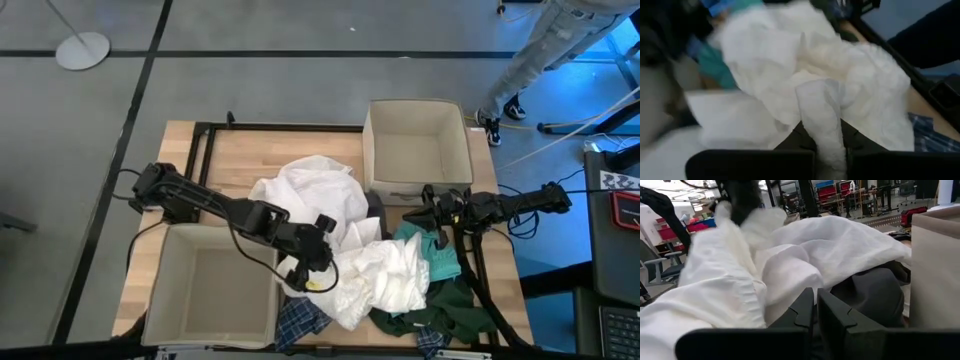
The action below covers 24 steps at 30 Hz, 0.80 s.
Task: Sort clothes
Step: Put the top white shirt into the bottom left brown laundry bin
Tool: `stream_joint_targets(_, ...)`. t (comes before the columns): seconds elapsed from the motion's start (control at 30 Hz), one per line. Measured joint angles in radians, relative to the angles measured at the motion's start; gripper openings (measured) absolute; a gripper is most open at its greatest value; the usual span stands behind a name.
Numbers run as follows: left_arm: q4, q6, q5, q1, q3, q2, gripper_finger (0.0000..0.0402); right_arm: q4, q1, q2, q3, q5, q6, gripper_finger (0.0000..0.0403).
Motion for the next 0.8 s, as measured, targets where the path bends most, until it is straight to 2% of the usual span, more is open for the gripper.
stream_joint_targets(0.23,0.012,0.086,-0.134,0.005,0.086,-0.072,0.0008,0.004,0.0,0.0,0.0,0.001,0.0,0.0028)
stream_joint_targets(0.5,0.02,0.139,-0.24,0.037,0.174,-0.15,0.0008,0.005,0.0,0.0,0.0,0.003,0.0,0.0028)
stream_joint_targets(0.8,0.188,0.285,-0.257,0.069,0.22,-0.201,0.0009,0.006,0.0,0.0,0.0,0.004,0.0,0.0028)
